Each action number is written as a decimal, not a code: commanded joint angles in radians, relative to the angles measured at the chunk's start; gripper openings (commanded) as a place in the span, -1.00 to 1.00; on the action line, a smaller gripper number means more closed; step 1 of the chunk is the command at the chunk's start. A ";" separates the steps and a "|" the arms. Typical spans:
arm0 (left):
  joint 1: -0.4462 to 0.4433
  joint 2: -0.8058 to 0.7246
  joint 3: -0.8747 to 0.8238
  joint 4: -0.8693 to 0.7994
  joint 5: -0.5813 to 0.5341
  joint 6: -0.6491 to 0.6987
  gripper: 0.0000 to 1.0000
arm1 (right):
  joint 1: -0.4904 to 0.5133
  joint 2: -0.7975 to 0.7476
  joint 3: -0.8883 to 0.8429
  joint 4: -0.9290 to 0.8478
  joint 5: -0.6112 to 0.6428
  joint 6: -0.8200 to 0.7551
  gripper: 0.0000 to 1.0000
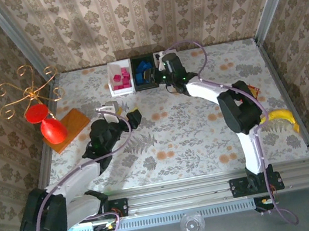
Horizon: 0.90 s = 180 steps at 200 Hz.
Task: Sort the legos into containers by color
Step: Place the lego in the container.
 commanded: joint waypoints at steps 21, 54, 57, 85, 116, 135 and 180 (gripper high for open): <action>0.011 -0.072 -0.008 -0.106 -0.005 -0.005 0.79 | -0.010 0.224 0.341 -0.175 0.112 -0.101 -0.38; 0.012 -0.101 -0.009 -0.132 0.002 -0.004 0.79 | -0.015 0.318 0.530 -0.300 0.173 -0.162 -0.15; 0.012 -0.104 -0.009 -0.134 0.001 -0.005 0.79 | -0.017 0.319 0.535 -0.305 0.176 -0.164 -0.12; 0.012 -0.108 -0.005 -0.141 0.003 -0.002 0.80 | -0.025 0.268 0.524 -0.318 0.159 -0.182 0.12; 0.012 -0.085 -0.001 -0.117 0.025 -0.012 0.79 | -0.029 0.103 0.337 -0.251 0.149 -0.213 0.24; 0.011 -0.063 0.006 -0.099 0.055 -0.013 0.79 | -0.041 -0.043 0.147 -0.216 0.178 -0.231 0.31; -0.034 0.019 0.040 -0.042 0.102 0.009 0.80 | -0.174 -0.356 -0.345 -0.194 0.228 -0.178 0.45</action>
